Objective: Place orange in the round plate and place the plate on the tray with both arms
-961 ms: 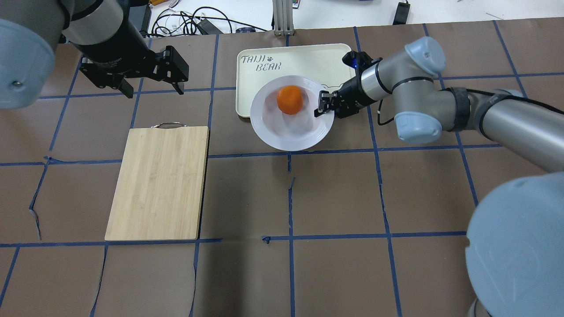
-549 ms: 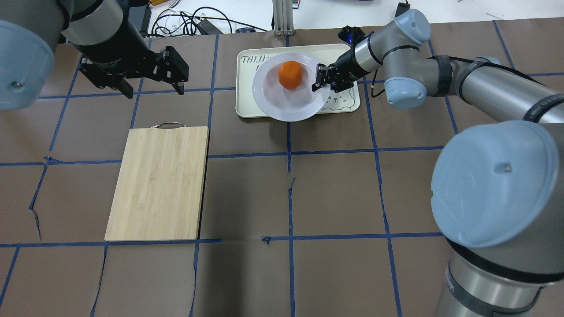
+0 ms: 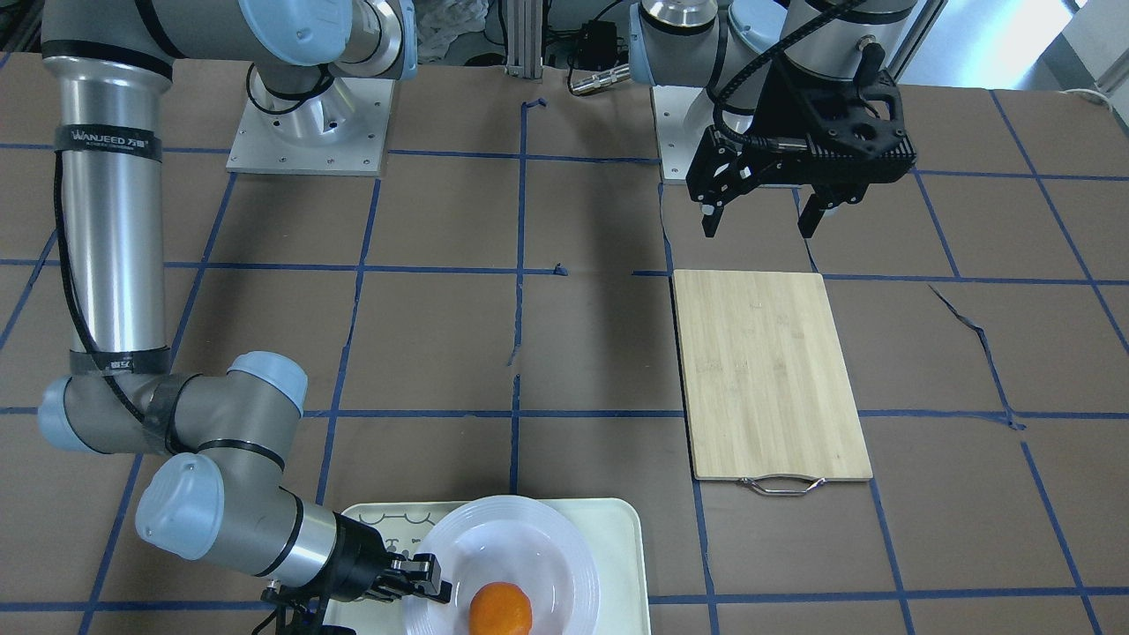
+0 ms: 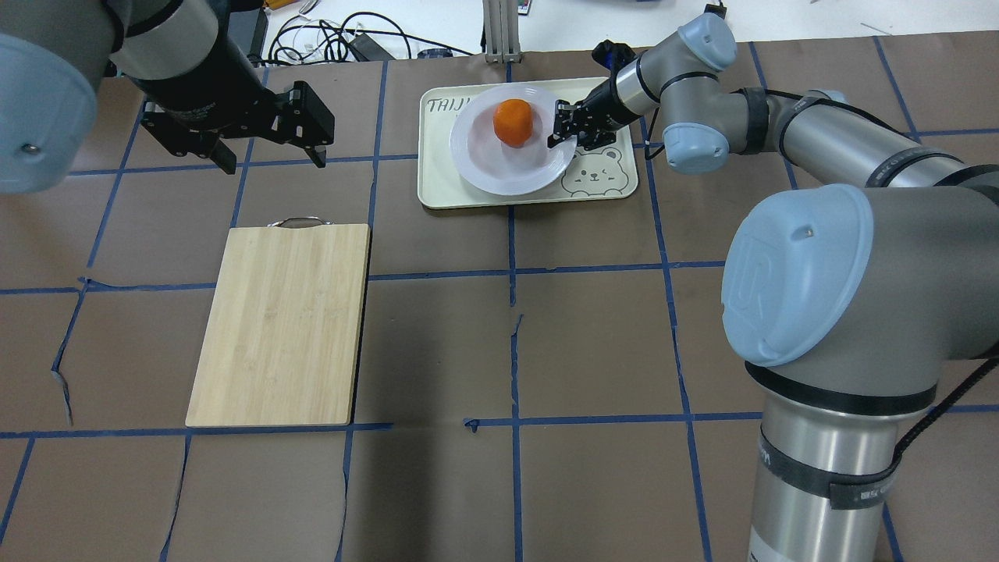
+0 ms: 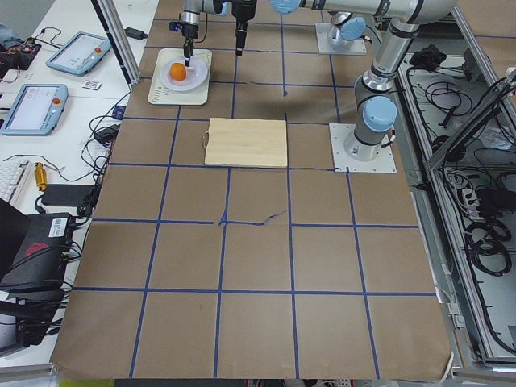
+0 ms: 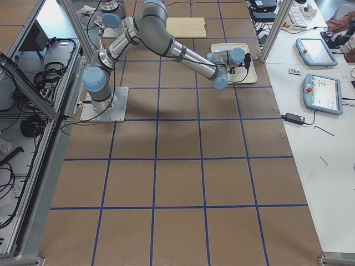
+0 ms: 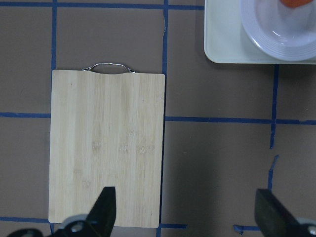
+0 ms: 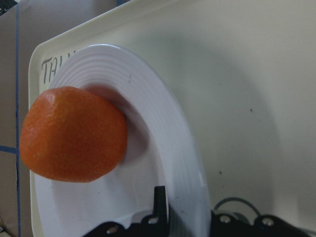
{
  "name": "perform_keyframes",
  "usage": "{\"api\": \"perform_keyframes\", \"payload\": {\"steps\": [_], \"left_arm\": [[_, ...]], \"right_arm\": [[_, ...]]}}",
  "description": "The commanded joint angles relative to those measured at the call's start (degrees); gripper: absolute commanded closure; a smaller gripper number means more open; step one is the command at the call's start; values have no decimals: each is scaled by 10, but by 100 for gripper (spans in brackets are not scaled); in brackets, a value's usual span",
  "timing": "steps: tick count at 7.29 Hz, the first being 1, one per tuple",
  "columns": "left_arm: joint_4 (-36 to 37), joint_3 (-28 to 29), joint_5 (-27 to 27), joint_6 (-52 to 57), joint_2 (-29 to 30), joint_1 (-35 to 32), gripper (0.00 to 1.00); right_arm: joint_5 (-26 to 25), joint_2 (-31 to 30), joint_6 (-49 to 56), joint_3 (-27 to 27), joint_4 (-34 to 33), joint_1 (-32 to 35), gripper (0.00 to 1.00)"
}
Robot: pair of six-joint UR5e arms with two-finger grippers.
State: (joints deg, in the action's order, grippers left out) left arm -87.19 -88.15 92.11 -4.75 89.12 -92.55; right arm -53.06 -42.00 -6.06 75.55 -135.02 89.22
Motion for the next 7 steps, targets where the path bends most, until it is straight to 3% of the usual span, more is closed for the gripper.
{"api": "perform_keyframes", "payload": {"steps": [1,5,7], "left_arm": [[0,0,0,0,0,0,0],[0,0,0,0,0,0,0],[0,0,0,0,0,0,0]], "right_arm": [[-47,-33,-18,-1,33,-1,0],[-190,-213,-16,1,275,-5,0],[-262,-317,-17,5,428,-3,0]]}}
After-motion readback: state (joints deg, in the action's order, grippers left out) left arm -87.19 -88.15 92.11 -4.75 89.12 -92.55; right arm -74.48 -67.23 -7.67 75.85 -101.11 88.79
